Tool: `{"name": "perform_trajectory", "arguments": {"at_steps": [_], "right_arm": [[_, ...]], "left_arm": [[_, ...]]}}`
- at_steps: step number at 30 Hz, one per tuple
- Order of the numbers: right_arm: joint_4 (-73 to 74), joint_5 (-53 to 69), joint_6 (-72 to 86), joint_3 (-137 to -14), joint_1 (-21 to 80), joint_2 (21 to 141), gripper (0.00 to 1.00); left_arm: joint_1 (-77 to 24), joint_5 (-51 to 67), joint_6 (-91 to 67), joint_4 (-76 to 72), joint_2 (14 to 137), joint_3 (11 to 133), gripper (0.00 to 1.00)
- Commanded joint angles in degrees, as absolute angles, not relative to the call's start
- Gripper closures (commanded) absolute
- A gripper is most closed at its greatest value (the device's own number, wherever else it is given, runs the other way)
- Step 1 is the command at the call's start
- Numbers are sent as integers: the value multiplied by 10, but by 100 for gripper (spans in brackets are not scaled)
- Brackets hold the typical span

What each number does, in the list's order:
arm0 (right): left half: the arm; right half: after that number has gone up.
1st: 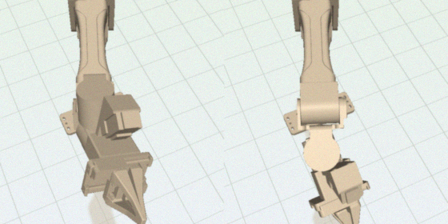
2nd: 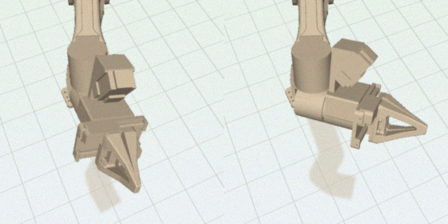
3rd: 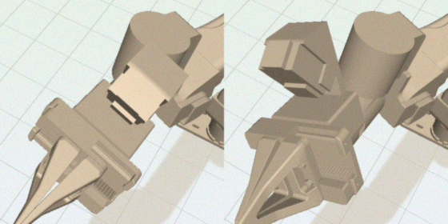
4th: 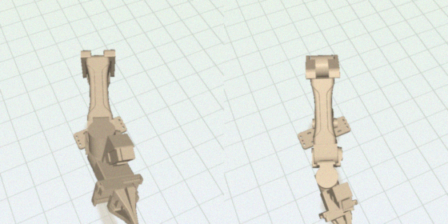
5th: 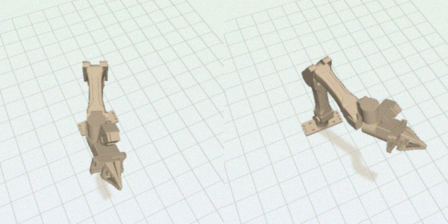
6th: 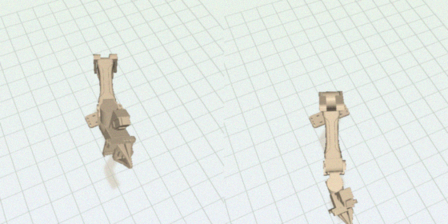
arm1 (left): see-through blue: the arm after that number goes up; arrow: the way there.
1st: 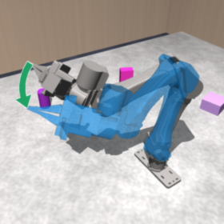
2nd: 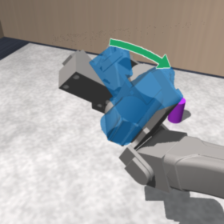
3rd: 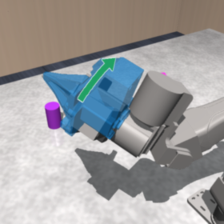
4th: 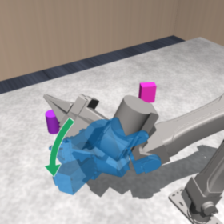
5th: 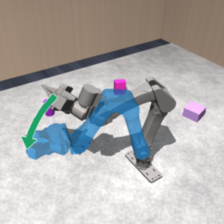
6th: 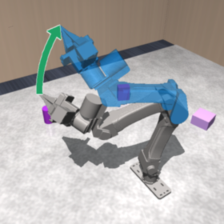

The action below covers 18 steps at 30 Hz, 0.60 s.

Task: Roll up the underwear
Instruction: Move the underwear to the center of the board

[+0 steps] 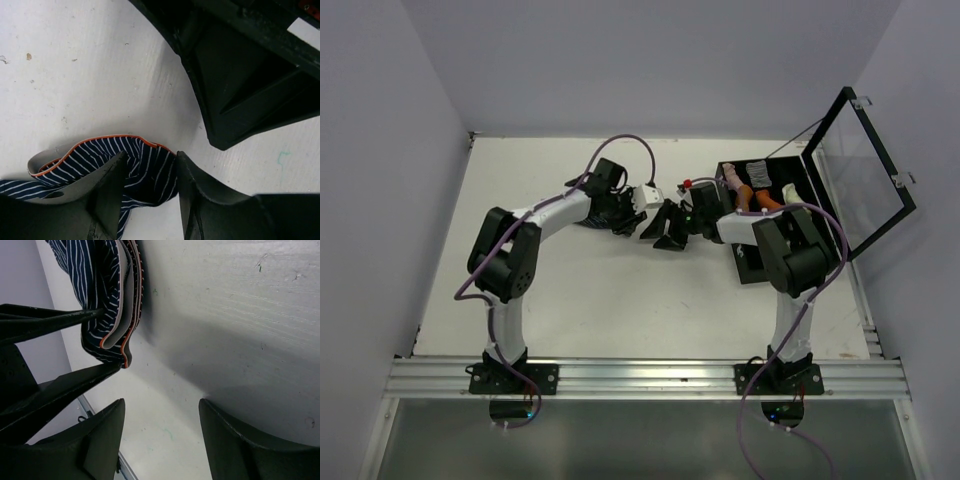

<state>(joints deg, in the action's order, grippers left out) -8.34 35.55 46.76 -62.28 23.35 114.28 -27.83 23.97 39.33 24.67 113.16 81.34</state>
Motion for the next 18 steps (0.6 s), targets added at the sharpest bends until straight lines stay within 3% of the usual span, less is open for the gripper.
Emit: {"name": "perform_trajectory", "arguments": {"at_steps": [1,5,9,14,18], "right_arm": [[-105,339,482,-634,236,1159,35],[-110,338,485,-627,236,1156,35],[-116,339,492,-621,236,1157,35],[-128,345,507,-623,241,1168,35],[-179,352,555,-628,250,1186,33]], "left_arm": [[-277,251,367,251,1137,841,52],[-276,250,364,250,1147,851,54],[-275,250,356,255,1160,866,67],[-264,269,330,260,1169,888,99],[-251,291,286,259,1168,895,100]]}}
